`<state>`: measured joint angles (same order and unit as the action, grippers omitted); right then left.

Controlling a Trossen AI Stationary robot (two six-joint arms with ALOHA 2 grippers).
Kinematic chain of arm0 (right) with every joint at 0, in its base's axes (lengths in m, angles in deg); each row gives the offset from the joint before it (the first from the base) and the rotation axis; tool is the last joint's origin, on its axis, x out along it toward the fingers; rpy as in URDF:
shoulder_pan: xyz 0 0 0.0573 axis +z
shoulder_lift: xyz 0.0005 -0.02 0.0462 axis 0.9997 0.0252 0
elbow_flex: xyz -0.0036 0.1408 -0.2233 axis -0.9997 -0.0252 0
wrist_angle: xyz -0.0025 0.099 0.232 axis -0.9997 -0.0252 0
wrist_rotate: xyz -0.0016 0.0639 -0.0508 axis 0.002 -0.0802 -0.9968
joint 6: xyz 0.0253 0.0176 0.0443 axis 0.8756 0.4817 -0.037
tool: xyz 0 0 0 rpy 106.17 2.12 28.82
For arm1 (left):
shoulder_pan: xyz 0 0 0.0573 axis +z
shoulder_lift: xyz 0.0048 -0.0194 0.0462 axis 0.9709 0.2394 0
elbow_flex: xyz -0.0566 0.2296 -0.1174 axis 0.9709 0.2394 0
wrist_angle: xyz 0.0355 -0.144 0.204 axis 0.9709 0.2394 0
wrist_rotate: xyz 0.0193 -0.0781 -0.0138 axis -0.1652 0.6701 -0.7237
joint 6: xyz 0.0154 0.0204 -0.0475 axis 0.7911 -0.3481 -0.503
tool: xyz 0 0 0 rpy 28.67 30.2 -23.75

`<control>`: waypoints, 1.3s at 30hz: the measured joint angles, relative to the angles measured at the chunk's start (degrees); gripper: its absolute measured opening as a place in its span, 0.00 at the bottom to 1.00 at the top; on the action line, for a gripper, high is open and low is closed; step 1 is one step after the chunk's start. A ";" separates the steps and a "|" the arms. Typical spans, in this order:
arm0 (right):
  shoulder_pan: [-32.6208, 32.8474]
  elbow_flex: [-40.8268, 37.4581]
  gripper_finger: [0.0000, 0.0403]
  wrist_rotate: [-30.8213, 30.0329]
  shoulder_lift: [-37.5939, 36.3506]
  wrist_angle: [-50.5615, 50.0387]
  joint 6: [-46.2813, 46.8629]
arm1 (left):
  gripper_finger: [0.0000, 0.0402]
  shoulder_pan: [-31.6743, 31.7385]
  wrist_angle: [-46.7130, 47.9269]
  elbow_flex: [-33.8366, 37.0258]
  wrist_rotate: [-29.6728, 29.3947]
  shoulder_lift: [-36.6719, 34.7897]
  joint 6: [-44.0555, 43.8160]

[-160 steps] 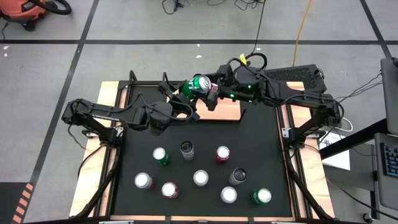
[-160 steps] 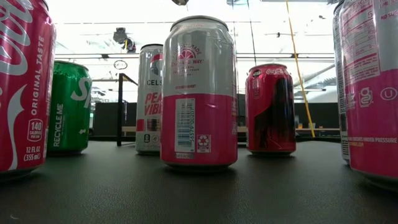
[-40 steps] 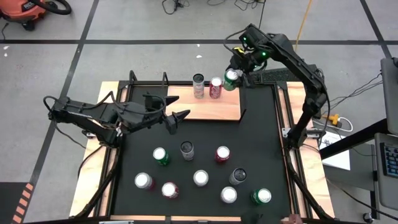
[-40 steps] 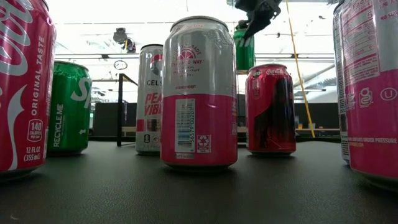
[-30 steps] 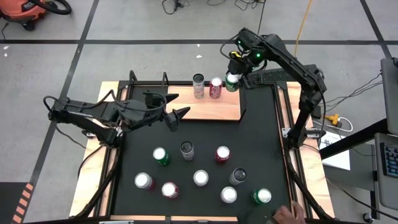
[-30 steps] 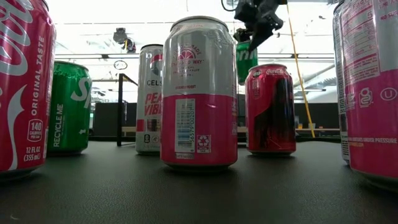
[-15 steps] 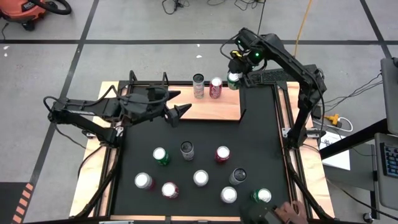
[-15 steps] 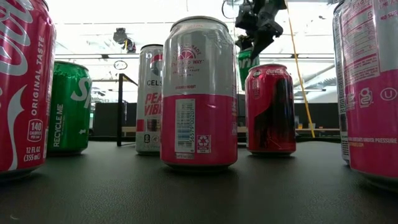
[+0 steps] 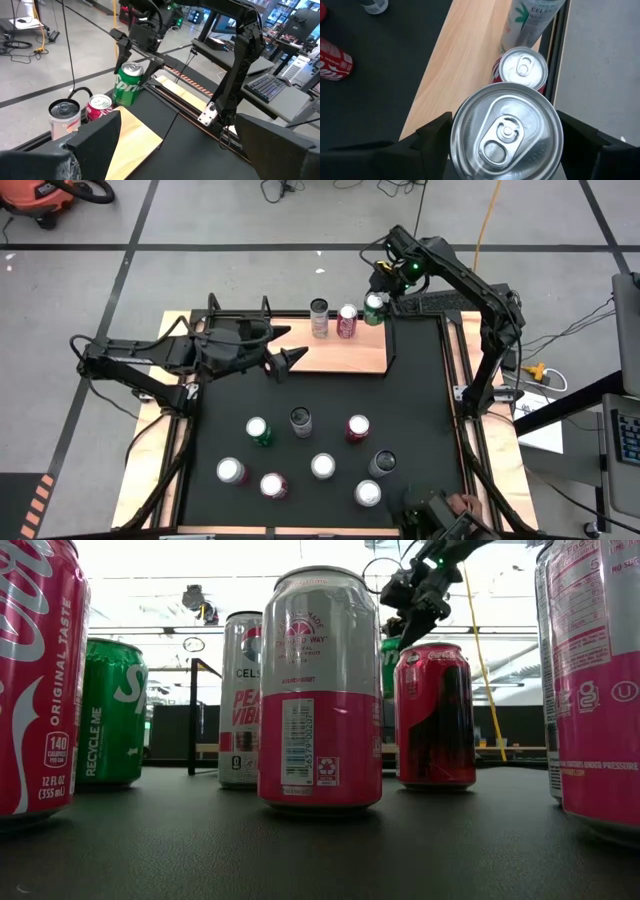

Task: Place canned beverage on shelf
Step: Put the top right green soda can on the shelf

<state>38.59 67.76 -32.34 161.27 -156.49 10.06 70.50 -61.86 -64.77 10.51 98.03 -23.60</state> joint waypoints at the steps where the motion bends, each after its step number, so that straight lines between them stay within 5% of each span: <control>1: -0.18 -0.57 0.66 0.04 -0.01 0.15 -0.09 | 0.97 0.37 0.00 0.00 0.52 0.00 -0.07; 14: -1.96 -10.47 0.66 1.51 -0.02 8.33 -0.19 | 0.97 4.60 -0.07 0.00 6.41 0.00 -0.17; 39: -3.99 -11.15 0.67 4.18 0.45 12.23 -2.72 | 0.97 4.94 -0.46 0.00 7.03 0.00 -1.55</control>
<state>34.60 56.60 -28.16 161.72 -144.27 7.34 75.44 -62.31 -64.77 17.55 98.03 -25.15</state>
